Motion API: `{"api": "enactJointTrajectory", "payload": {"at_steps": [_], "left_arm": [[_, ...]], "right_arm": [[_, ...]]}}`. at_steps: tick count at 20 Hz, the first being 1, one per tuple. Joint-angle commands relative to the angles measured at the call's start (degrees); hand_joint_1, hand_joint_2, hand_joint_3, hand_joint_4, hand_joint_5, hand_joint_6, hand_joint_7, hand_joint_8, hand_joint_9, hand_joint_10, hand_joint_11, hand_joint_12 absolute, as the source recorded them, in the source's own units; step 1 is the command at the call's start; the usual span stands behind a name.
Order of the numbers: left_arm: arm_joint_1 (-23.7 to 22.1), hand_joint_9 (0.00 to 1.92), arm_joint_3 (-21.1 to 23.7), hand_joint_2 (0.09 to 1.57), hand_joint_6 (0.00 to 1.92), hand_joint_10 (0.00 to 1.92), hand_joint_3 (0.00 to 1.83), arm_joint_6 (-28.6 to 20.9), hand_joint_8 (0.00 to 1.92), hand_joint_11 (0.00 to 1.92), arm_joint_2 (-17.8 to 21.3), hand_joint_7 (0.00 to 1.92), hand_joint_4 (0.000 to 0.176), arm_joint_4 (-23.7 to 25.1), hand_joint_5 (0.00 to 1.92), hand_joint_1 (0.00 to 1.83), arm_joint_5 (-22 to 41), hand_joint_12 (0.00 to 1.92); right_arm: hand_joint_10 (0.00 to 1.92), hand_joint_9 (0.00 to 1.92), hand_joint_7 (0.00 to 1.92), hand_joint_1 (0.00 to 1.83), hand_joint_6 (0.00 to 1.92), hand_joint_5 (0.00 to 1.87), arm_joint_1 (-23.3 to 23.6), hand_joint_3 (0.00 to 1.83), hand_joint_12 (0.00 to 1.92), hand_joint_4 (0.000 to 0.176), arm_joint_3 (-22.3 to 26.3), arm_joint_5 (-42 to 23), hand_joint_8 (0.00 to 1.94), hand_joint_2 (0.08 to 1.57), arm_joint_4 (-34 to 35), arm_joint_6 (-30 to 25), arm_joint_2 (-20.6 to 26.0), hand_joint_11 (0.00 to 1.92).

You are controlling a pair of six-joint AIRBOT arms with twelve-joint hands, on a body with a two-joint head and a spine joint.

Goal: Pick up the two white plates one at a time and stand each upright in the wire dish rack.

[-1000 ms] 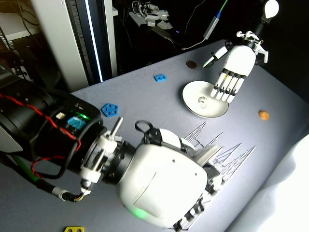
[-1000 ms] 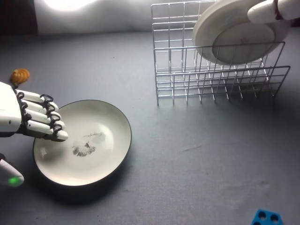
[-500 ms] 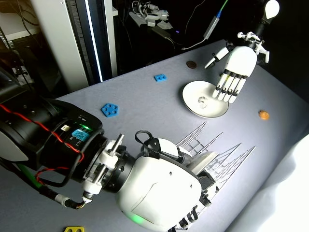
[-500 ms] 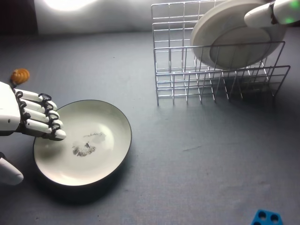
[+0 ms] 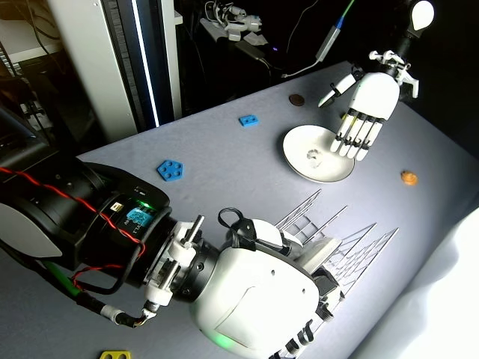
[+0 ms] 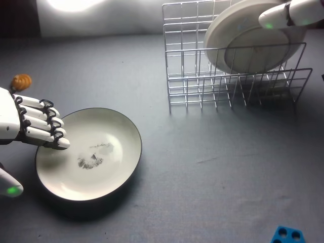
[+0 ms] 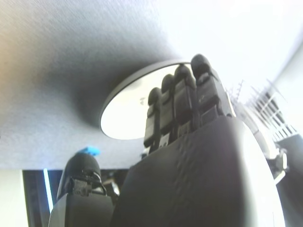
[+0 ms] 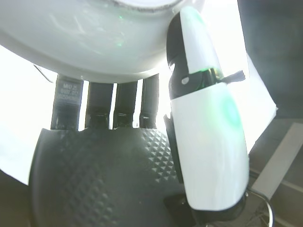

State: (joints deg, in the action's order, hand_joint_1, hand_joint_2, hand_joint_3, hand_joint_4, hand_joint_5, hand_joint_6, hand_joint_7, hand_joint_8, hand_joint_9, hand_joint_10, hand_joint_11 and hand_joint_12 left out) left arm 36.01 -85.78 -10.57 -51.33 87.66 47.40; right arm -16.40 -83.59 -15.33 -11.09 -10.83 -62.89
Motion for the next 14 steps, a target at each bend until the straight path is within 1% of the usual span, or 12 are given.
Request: {"api": "enactJointTrajectory", "payload": {"at_steps": [1,2,4,5,6,7,8,9,10,11,12,14], "left_arm": [[-0.3,0.13,-0.6,1.13,0.00,0.00,0.00,-0.2,0.00,0.00,0.0,0.15,0.000,-2.9,0.14,0.00,0.7,0.21],[-0.3,0.13,-0.6,1.12,0.00,0.00,0.00,-0.2,0.00,0.00,0.0,0.16,0.000,-2.9,0.14,0.00,0.7,0.21],[-0.3,0.15,-0.6,1.12,0.00,0.00,0.00,-0.2,0.00,0.00,0.0,0.17,0.000,-2.9,0.16,0.00,0.7,0.27],[-0.4,0.15,-0.6,1.12,0.00,0.00,0.00,-0.2,0.00,0.00,0.0,0.17,0.000,-2.9,0.16,0.00,0.7,0.28],[-0.5,0.14,-0.6,1.13,0.00,0.00,0.00,-0.2,0.00,0.00,0.0,0.16,0.000,-2.9,0.15,0.00,0.7,0.23],[-0.5,0.11,-0.6,1.12,0.00,0.00,0.00,-0.3,0.00,0.00,0.0,0.14,0.000,-2.9,0.13,0.00,0.7,0.20],[-0.5,0.13,-0.6,1.12,0.00,0.00,0.00,-0.3,0.00,0.00,0.0,0.16,0.000,-2.9,0.15,0.00,0.7,0.26],[-0.6,0.14,-0.6,1.12,0.00,0.00,0.00,-0.3,0.00,0.00,0.0,0.17,0.000,-2.9,0.16,0.00,0.7,0.29],[-0.6,0.10,-0.6,1.12,0.00,0.00,0.00,-0.3,0.00,0.00,0.0,0.12,0.000,-2.9,0.12,0.00,0.7,0.19],[-0.6,0.10,-0.6,1.12,0.01,0.00,0.00,-0.3,0.00,0.00,0.0,0.12,0.000,-2.9,0.12,0.00,0.7,0.19],[-0.6,0.13,-0.6,1.13,0.00,0.00,0.00,-0.3,0.00,0.00,0.0,0.15,0.000,-2.9,0.15,0.00,0.7,0.25],[-0.6,0.16,-0.6,1.13,0.00,0.00,0.00,-0.3,0.01,0.00,0.0,0.18,0.000,-2.9,0.17,0.00,0.7,0.30]], "right_arm": [[0.59,0.96,0.88,1.17,1.29,0.80,0.4,0.00,1.40,0.024,-0.3,-7.3,1.14,1.19,1.5,-1.6,0.2,0.69],[0.59,0.95,0.90,1.18,1.25,0.82,0.3,0.00,1.39,0.027,-0.3,-7.5,1.11,1.18,1.5,-1.6,0.2,0.67],[0.59,0.91,0.90,1.18,1.25,0.82,-0.1,0.00,1.40,0.028,-0.3,-7.7,1.10,1.18,1.5,-1.6,0.2,0.63],[0.57,0.89,0.86,1.11,1.18,0.85,-0.3,0.00,1.39,0.000,-0.3,-7.8,0.68,1.17,1.5,-1.6,0.1,0.59],[0.55,0.87,0.89,1.10,1.17,0.85,-0.4,0.00,1.39,0.000,-0.3,-8.0,0.44,1.17,1.5,-1.6,0.1,0.56],[0.52,0.86,0.93,1.10,1.17,0.86,-0.6,0.00,1.39,0.000,-0.3,-8.3,0.30,1.17,1.5,-1.6,0.1,0.55],[0.50,0.83,0.94,1.09,1.18,0.85,-0.7,0.00,1.40,0.000,-0.3,-8.3,0.21,1.17,1.5,-1.6,0.0,0.52],[0.47,0.81,0.93,1.08,0.75,0.72,-0.9,0.00,1.36,0.000,-0.3,-8.3,0.16,1.09,1.4,-1.6,0.0,0.51],[0.44,0.81,0.93,1.08,0.53,0.74,-0.9,0.00,1.33,0.000,-0.3,-8.3,0.12,1.06,1.4,-1.6,0.0,0.50],[0.41,0.79,0.92,1.07,0.40,0.75,-0.9,0.00,1.33,0.000,-0.3,-8.3,0.08,1.06,1.4,-1.7,0.0,0.47],[0.40,0.78,0.90,1.07,0.36,0.75,-0.9,0.00,1.35,0.000,-0.3,-8.3,0.05,1.05,1.4,-1.7,0.0,0.45],[0.39,0.75,0.88,1.07,0.33,0.74,-1.1,0.00,1.35,0.000,-0.3,-8.3,0.04,1.04,1.4,-1.7,0.0,0.42]]}}
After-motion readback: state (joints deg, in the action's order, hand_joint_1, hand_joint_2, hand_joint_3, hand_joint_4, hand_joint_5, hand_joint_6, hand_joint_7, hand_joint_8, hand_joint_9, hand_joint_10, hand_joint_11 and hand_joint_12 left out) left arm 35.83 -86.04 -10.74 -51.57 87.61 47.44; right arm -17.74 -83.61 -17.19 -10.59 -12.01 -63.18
